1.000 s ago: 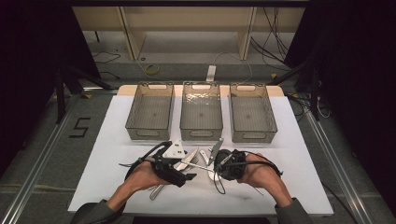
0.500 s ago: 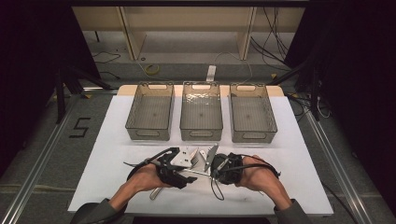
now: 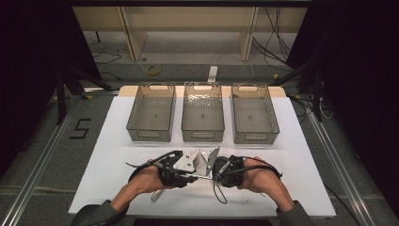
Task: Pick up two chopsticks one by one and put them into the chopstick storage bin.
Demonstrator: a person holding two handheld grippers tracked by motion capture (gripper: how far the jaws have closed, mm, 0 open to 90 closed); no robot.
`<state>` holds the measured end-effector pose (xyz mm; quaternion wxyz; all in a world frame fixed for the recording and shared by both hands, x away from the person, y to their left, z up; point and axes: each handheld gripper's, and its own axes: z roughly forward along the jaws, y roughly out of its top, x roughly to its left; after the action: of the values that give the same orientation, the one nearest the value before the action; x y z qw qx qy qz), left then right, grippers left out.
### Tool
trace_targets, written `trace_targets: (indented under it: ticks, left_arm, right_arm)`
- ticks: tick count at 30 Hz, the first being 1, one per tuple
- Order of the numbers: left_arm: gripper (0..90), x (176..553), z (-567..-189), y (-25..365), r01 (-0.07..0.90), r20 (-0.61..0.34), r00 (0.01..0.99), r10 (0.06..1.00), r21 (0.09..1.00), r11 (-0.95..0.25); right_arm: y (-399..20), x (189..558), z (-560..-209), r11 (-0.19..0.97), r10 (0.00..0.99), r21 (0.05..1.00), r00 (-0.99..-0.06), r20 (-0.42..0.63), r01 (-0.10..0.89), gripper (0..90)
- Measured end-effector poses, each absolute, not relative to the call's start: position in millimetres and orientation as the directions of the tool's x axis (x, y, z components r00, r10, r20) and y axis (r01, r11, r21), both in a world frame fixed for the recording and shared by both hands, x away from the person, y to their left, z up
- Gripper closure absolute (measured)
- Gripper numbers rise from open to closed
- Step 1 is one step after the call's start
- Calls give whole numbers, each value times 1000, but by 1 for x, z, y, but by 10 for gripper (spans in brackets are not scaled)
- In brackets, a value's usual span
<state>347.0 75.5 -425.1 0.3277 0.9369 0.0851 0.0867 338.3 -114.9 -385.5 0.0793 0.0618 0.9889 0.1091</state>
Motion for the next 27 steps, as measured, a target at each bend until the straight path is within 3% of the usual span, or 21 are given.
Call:
trace_targets:
  ticks: [8,9,10,17,20,27]
  left_arm:
    - [828,343,-426,78,33,117,984,135,621,-783]
    - [830,344,-426,79,31,133,981,144,619,-785]
    - [831,345,-425,80,32,139,979,148,613,-789]
    - [831,352,-424,89,99,143,960,242,633,-768]
    - [831,357,-423,94,151,129,944,305,651,-744]
    - [831,364,-417,106,228,102,911,400,683,-694]
  right_arm:
    - [-120,343,-387,961,139,264,-972,-187,87,797]
    - [-122,345,-384,951,172,286,-967,-187,114,747]
    - [-128,349,-379,926,222,348,-958,-184,147,635]
    - [-141,352,-366,838,324,509,-929,-178,195,495]
    - [-146,353,-364,810,365,544,-913,-180,216,425]
    - [-153,357,-368,786,416,560,-894,-164,263,367]
